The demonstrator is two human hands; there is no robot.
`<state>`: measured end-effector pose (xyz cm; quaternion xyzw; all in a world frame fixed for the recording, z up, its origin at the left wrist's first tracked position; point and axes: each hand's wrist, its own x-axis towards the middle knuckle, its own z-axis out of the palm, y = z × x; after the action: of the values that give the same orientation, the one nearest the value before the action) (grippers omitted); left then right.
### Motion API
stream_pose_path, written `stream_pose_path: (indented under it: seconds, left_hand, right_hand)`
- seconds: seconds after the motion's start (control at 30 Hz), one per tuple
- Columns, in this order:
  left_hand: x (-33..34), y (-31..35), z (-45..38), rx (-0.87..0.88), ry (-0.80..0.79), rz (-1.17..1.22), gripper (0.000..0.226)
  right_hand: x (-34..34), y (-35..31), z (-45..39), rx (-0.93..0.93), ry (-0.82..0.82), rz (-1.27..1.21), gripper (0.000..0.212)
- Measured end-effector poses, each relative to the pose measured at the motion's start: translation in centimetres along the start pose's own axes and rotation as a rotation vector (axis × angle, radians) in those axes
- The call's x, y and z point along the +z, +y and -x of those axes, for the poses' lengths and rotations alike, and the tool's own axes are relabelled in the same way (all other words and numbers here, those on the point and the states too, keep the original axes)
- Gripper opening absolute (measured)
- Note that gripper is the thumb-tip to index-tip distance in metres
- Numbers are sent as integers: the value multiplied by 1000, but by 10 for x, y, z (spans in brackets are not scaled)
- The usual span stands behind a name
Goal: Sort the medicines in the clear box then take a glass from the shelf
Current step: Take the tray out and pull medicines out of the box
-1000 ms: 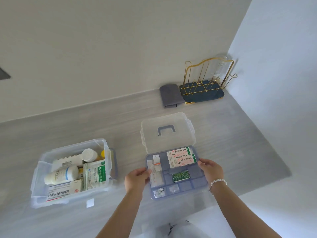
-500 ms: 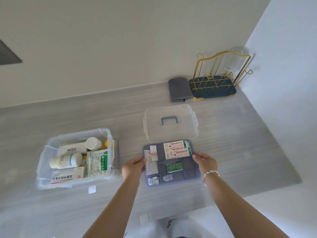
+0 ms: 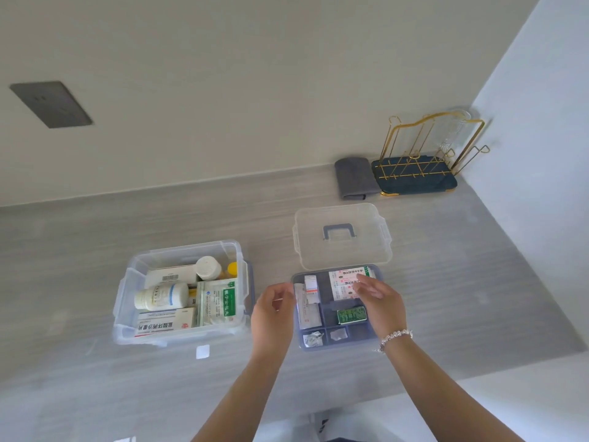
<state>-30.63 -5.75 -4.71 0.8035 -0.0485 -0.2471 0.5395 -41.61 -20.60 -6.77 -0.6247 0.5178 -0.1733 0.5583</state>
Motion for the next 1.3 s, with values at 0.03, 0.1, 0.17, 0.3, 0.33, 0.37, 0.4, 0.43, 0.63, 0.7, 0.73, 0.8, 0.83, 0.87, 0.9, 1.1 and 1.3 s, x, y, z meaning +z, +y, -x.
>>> stream_pose_path:
  seconds: [0.03,0.1,0.17,0.3,0.33,0.37,0.4,0.43,0.63,0.7,0.73,0.8,0.83,0.87,0.9,1.1,1.3]
  left_hand:
    - [-10,6,1,33,-6,26,14]
    - [-32,14,3,92,-5,35,19]
    - [-57,18,3,129,2,41,22]
    - [-109,11,-6,139,20,-7,20]
    - [-121,7,-8,141,24,-29,18]
    - [-132,2,-11,144,28,-48,16]
    - [-143,-2,-14,143,30,-67,15]
    - [-152,-7,-17,137,33,-88,15]
    - [-189,-22,-35,96,-22,-145,19]
    - [-195,-26,-42,106,-44,-141,17]
    - [-197,-27,-45,111,-50,-146,16]
    - [-200,-30,-51,123,-53,-180,17]
    - [-202,-32,-54,135,-50,-198,18]
    - [-203,-33,-57,149,-42,-211,18]
    - [-205,-34,-60,165,-28,-219,18]
    - [-216,-36,-80,307,20,-330,22]
    - [-212,-27,-107,148,-244,-565,39]
  right_hand:
    - [10,-9,8,-8,-27,-59,20]
    - [31,-25,24,-45,-71,-96,16]
    - [54,-38,40,-99,-107,-100,17]
    - [100,-54,69,-151,-172,-112,19]
    - [111,-57,75,-154,-191,-105,19]
    - [123,-58,81,-157,-207,-96,18]
    - [133,-59,87,-160,-217,-87,17]
    - [144,-60,92,-162,-223,-82,17]
    - [186,-60,107,-209,-200,67,21]
    - [195,-60,109,-214,-178,122,22]
    - [198,-60,109,-221,-170,157,24]
    - [205,-60,106,-246,-179,259,30]
    - [209,-61,105,-255,-202,313,34]
    - [212,-63,103,-259,-231,360,38]
    - [215,-65,101,-262,-258,400,41]
    - [229,-80,87,-254,-424,502,44]
    - [252,-84,82,-173,-536,476,36]
